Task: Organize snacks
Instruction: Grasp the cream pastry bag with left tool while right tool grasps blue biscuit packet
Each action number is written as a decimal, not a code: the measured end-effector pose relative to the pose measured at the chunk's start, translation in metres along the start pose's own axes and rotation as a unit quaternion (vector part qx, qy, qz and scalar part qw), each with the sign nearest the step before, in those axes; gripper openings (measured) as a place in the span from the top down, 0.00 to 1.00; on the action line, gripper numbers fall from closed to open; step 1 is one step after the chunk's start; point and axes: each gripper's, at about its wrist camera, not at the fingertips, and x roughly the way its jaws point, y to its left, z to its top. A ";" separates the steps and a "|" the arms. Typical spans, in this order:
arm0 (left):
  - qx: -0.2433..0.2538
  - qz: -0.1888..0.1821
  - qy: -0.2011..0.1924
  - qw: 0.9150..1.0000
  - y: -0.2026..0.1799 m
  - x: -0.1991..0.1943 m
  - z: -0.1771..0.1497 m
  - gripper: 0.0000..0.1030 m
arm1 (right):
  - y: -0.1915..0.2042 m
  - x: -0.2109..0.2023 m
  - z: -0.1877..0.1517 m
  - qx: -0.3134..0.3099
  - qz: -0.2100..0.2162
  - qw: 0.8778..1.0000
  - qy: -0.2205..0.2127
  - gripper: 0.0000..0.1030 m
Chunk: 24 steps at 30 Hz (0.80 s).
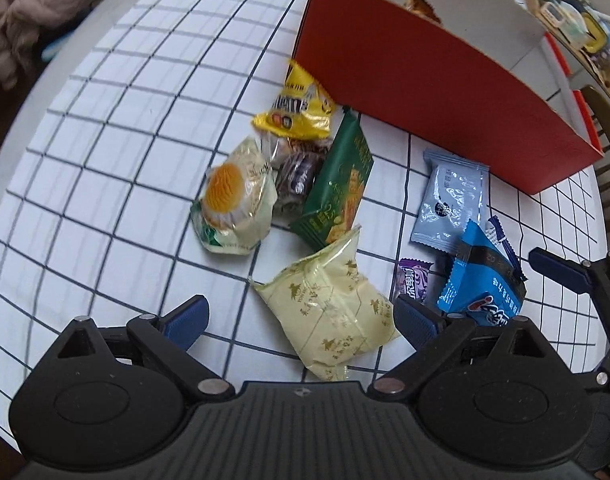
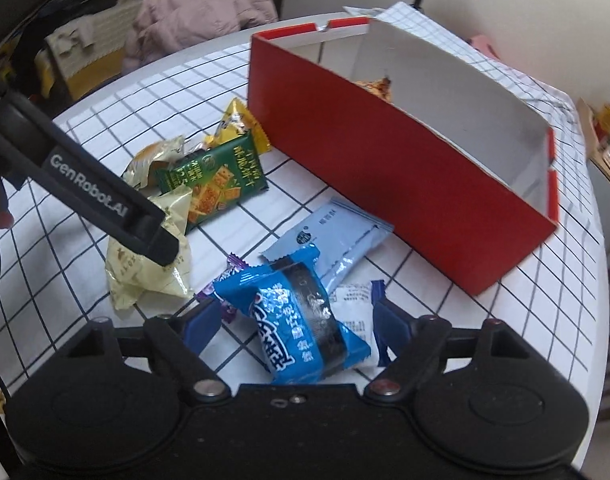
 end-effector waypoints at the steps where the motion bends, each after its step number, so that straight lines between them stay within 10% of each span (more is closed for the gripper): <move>1: -0.006 -0.002 0.002 1.000 0.000 0.001 0.000 0.04 | 0.000 0.002 0.001 -0.005 0.002 1.000 0.002 0.23; 10: -0.022 -0.006 0.006 1.000 -0.005 0.004 -0.001 0.11 | 0.002 0.009 0.000 -0.030 0.009 0.999 0.011 0.42; 24: -0.030 -0.045 0.007 0.999 0.003 -0.002 0.000 0.58 | 0.005 0.001 -0.002 0.006 -0.020 1.000 0.009 0.62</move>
